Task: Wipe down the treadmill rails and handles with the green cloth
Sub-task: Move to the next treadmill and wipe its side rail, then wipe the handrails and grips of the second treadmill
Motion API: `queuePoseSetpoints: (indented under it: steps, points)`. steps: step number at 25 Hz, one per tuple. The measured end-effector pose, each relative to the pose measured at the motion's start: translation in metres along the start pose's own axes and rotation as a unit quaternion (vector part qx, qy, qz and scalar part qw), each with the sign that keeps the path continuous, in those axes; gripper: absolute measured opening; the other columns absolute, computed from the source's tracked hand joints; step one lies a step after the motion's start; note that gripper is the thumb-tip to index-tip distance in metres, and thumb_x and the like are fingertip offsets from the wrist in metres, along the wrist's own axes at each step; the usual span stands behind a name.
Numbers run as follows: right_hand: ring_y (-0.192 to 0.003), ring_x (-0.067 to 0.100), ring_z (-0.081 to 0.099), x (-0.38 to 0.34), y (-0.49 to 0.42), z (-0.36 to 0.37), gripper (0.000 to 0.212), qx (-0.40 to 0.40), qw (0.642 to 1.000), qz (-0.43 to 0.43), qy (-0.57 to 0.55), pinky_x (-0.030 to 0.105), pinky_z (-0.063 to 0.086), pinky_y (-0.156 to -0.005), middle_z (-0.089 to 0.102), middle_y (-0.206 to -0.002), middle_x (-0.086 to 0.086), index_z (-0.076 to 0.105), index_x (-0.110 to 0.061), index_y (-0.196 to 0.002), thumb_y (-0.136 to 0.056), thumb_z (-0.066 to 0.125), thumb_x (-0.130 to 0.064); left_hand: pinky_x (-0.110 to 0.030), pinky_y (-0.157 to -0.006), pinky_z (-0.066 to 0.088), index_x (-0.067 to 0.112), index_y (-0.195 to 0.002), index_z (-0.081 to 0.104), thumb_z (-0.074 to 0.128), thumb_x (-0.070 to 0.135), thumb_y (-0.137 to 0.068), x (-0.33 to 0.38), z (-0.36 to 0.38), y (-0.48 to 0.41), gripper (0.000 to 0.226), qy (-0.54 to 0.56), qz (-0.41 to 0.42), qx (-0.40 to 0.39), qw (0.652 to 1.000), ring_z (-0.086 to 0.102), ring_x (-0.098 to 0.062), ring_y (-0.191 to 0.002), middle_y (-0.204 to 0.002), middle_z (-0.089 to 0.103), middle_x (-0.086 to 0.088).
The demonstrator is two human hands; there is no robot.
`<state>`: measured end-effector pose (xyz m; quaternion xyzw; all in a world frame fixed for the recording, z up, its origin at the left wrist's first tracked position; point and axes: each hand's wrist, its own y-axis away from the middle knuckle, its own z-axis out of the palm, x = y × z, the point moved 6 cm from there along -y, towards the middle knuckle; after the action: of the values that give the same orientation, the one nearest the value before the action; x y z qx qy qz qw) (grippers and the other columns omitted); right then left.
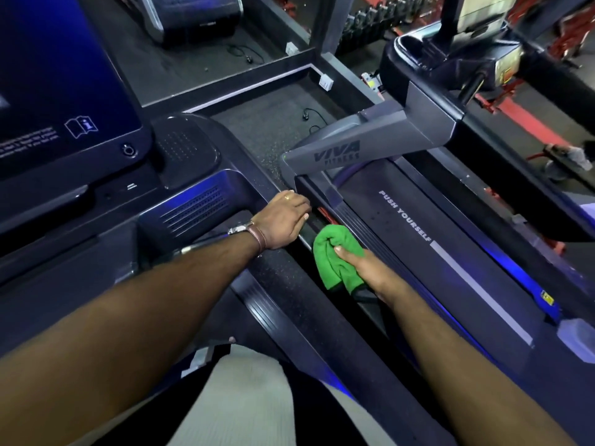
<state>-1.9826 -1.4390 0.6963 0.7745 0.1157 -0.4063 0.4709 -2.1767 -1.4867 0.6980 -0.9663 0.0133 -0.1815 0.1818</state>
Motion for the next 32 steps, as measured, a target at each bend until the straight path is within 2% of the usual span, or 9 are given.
queuePoseSetpoints:
  steps: [5, 9, 11, 15, 19, 26, 28, 30, 32]
  points:
    - [-0.116, 0.033, 0.061, -0.024, 0.003, 0.021, 0.082, 0.133, 0.868, -0.067, 0.473, 0.041, 0.049, -0.095, 0.058, -0.136, 0.007, 0.025, -0.04, -0.149, -0.08, 0.052, -0.075, -0.036, -0.092, 0.038, 0.001, -0.094, 0.061, 0.047, 0.007, -0.083, -0.004, -0.018, 0.002, 0.019, 0.044, -0.067, 0.066, 0.995, 0.047, -0.032, -0.098, -0.105, 0.055, -0.017]
    - [-0.092, 0.014, 0.071, -0.031, -0.025, 0.02, 0.051, -0.01, 0.998, -0.038, 0.042, 0.034, 0.057, -0.089, 0.071, -0.117, 0.008, 0.063, -0.017, -0.125, -0.083, 0.073, -0.044, -0.044, -0.08, 0.039, 0.005, -0.084, 0.058, 0.06, 0.017, -0.084, -0.001, -0.031, 0.009, 0.012, -0.075, -0.115, 0.065, 0.988, 0.048, -0.034, -0.083, -0.09, 0.054, -0.017]
    - [-0.097, 0.02, 0.07, -0.028, -0.022, 0.012, 0.047, 0.045, 0.987, -0.074, 0.137, 0.039, 0.055, -0.092, 0.071, -0.117, 0.008, 0.064, -0.02, -0.123, -0.085, 0.069, -0.048, -0.043, -0.079, 0.038, 0.006, -0.083, 0.058, 0.059, 0.024, -0.086, -0.004, -0.037, 0.019, 0.018, -0.094, -0.151, 0.047, 0.983, 0.048, -0.033, -0.082, -0.088, 0.054, -0.016]
    - [-0.137, 0.048, 0.033, -0.001, 0.019, 0.057, 0.065, 0.217, 0.724, -0.26, 0.601, 0.059, 0.031, -0.11, 0.028, -0.154, 0.027, 0.023, -0.011, -0.154, -0.094, 0.045, -0.027, -0.044, -0.083, 0.037, 0.004, -0.087, 0.057, 0.064, 0.023, -0.085, -0.014, -0.043, 0.06, 0.021, -0.101, -0.243, 0.001, 0.965, 0.05, -0.038, -0.085, -0.089, 0.055, -0.019]
    - [-0.145, 0.051, 0.003, -0.024, 0.001, 0.102, 0.062, 0.173, 0.625, -0.32, 0.691, 0.065, 0.008, -0.116, 0.001, -0.157, 0.033, 0.007, 0.001, -0.154, -0.1, 0.03, -0.018, -0.039, -0.072, 0.039, 0.007, -0.077, 0.061, 0.07, 0.019, -0.079, -0.019, -0.056, 0.073, 0.015, -0.045, -0.319, -0.002, 0.947, 0.054, -0.037, -0.078, -0.081, 0.058, -0.019]
    - [-0.145, 0.048, 0.013, 0.01, -0.002, 0.105, 0.059, 0.02, 0.419, -0.318, 0.85, 0.06, 0.003, -0.117, 0.021, -0.155, 0.03, 0.023, 0.007, -0.149, -0.102, 0.03, -0.029, -0.034, -0.075, 0.038, 0.008, -0.084, 0.068, 0.069, 0.017, -0.08, -0.019, -0.056, 0.072, 0.01, -0.026, -0.344, -0.007, 0.938, 0.055, -0.032, -0.084, -0.085, 0.06, -0.015]
    - [-0.146, 0.035, 0.022, 0.025, 0.013, 0.091, 0.055, -0.054, 0.451, -0.333, 0.827, 0.046, 0.003, -0.122, 0.034, -0.154, 0.019, 0.042, -0.003, -0.145, -0.097, 0.028, -0.026, -0.033, -0.078, 0.038, 0.011, -0.089, 0.069, 0.068, 0.023, -0.083, -0.022, -0.054, 0.074, 0.014, -0.019, -0.361, -0.013, 0.932, 0.054, -0.03, -0.089, -0.089, 0.059, -0.012]
    - [-0.143, 0.026, 0.032, 0.016, 0.024, 0.072, 0.06, -0.015, 0.563, -0.409, 0.718, 0.039, 0.011, -0.122, 0.044, -0.15, 0.01, 0.054, -0.009, -0.138, -0.087, 0.027, -0.023, -0.034, -0.08, 0.039, 0.012, -0.093, 0.07, 0.066, 0.026, -0.085, -0.023, -0.053, 0.074, 0.016, -0.023, -0.372, -0.013, 0.928, 0.054, -0.03, -0.093, -0.092, 0.059, -0.011]
    - [-0.144, 0.03, 0.03, 0.013, 0.033, 0.056, 0.061, 0.063, 0.566, -0.473, 0.673, 0.052, 0.021, -0.119, 0.035, -0.156, 0.012, 0.048, -0.01, -0.143, -0.084, 0.04, -0.025, -0.034, -0.082, 0.04, 0.013, -0.095, 0.07, 0.064, 0.028, -0.086, -0.023, -0.051, 0.074, 0.018, -0.03, -0.377, -0.02, 0.925, 0.055, -0.03, -0.095, -0.095, 0.06, -0.011]
